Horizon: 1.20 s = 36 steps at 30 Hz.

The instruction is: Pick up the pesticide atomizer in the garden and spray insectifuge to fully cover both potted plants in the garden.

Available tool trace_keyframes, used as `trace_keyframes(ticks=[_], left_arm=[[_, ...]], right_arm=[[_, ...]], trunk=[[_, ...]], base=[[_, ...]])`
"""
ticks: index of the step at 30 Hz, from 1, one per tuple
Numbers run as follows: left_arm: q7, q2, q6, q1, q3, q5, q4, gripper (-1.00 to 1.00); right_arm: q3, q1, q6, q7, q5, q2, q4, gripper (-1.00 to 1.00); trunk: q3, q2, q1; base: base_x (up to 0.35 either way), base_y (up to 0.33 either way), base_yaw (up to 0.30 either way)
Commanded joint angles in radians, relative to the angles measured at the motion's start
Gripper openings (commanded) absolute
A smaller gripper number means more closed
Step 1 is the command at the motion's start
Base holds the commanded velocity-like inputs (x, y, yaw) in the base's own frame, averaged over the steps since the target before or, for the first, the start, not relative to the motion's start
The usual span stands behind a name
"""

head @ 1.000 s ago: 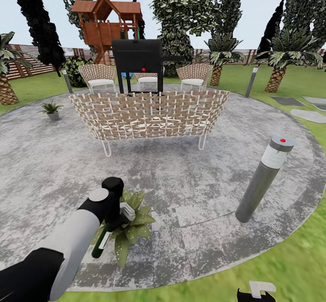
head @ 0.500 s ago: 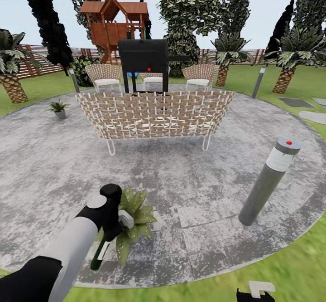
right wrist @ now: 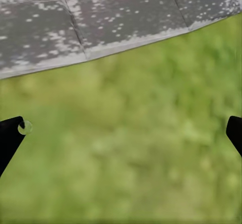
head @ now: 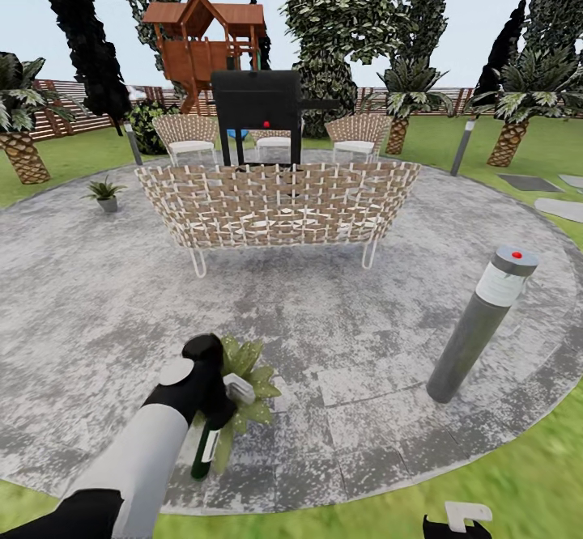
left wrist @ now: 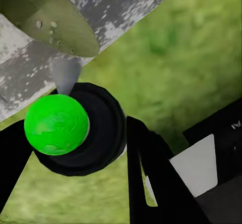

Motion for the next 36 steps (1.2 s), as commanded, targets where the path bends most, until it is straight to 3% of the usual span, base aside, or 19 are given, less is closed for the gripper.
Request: trace_keyframes(ticks=[1,8,13,18,23,29,36], left_arm=[[-0.008,-0.001,0.011,-0.002,0.005,-0.012,-0.003,-1.0],[-0.005,0.011,0.012,-0.005,0.046,-0.018,-0.005,-1.0],[-0.004,0.033,0.011,-0.003,0.05,-0.018,-0.006,-1.0],[-0.004,0.015,0.012,-0.001,0.05,-0.019,-0.005,-1.0],[0.038,0.047,0.011,0.011,0.051,-0.019,0.001,-1.0],[0.071,0.025,0.013,0.01,0.055,-0.008,0.001,-1.0],[0.074,0.033,0.012,0.009,0.057,-0.008,-0.005,-1.0]], right_arm=[[0.009,0.0,-0.003,-0.002,-0.009,0.0,0.0,1.0],[0.009,0.0,-0.003,-0.002,-0.009,0.0,0.0,1.0],[0.009,0.0,-0.003,-0.002,-0.009,0.0,0.0,1.0],[0.008,0.0,-0.003,-0.002,-0.009,0.0,0.0,1.0],[0.009,0.0,-0.003,-0.001,-0.008,-0.001,0.002,1.0],[0.009,0.0,-0.003,0.0,-0.005,-0.002,0.003,1.0],[0.009,0.0,-0.003,0.0,-0.005,-0.003,0.003,1.0]], trunk=[[-0.001,0.0,0.0],[-0.001,0.0,0.0],[-0.001,0.0,0.0],[-0.001,0.0,0.0],[-0.001,0.0,0.0],[-0.001,0.0,0.0],[-0.001,0.0,0.0]], base=[[0.0,0.0,0.0],[0.0,0.0,0.0],[0.0,0.0,0.0],[0.0,0.0,0.0],[0.0,0.0,0.0],[0.0,0.0,0.0],[0.0,0.0,0.0]])
